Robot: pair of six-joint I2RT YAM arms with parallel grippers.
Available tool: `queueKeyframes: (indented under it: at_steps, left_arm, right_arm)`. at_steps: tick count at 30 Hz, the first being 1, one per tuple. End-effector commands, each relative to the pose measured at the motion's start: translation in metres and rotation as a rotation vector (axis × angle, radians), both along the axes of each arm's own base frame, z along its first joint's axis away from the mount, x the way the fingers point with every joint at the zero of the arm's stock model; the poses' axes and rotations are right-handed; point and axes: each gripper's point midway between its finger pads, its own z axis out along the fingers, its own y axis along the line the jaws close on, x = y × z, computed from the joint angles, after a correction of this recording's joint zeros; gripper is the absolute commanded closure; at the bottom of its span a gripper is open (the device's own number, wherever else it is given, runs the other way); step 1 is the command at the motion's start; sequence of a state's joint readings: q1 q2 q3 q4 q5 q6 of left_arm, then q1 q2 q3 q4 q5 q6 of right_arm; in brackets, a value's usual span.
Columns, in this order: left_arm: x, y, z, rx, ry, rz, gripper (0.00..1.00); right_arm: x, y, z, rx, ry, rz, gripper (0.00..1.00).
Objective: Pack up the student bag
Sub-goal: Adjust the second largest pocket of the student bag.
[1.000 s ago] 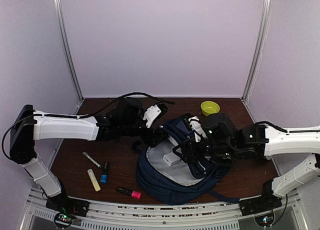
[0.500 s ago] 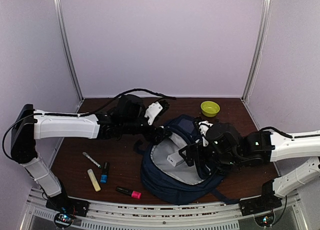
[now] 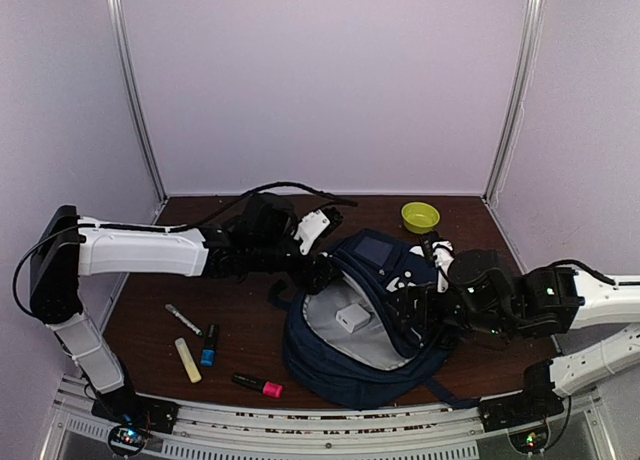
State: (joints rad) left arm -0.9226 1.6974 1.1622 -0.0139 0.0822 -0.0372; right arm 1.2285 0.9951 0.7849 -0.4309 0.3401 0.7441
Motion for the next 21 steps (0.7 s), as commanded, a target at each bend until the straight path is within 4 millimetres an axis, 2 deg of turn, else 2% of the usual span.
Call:
queueKeyframes:
  at_steps: [1,4,8,11,13,15,19,21]
  left_arm:
    - [0.011,-0.01,0.029,-0.076,-0.029,0.015,0.05]
    - [0.013,-0.01,0.03,-0.07,-0.025,0.026,0.05]
    - [0.013,-0.011,0.033,-0.084,-0.013,0.034,0.05]
    - [0.015,-0.012,0.03,-0.07,-0.003,0.043,0.05]
    - [0.017,-0.012,0.028,-0.06,0.001,0.048,0.05]
    - [0.017,-0.011,0.028,-0.061,0.001,0.05,0.05]
    - [0.015,-0.009,0.03,-0.061,0.013,0.054,0.05]
    - [0.013,-0.007,0.031,-0.051,0.032,0.058,0.06]
  right_arm:
    - [-0.004,0.008,-0.029,-0.102,0.032,0.04,0.0]
    - [-0.007,0.024,-0.035,-0.116,0.044,0.101,0.02]
    - [-0.004,0.033,-0.039,-0.14,0.041,0.107,0.08]
    - [-0.003,0.04,-0.031,-0.112,0.033,0.121,0.12]
    - [-0.003,0.041,-0.028,-0.099,0.023,0.124,0.19]
    - [0.001,0.036,-0.026,-0.112,0.008,0.1,0.33]
    - [0.008,0.023,-0.026,-0.177,-0.019,0.044,0.75]
    - [0.011,0.02,-0.025,-0.203,-0.041,0.046,0.92]
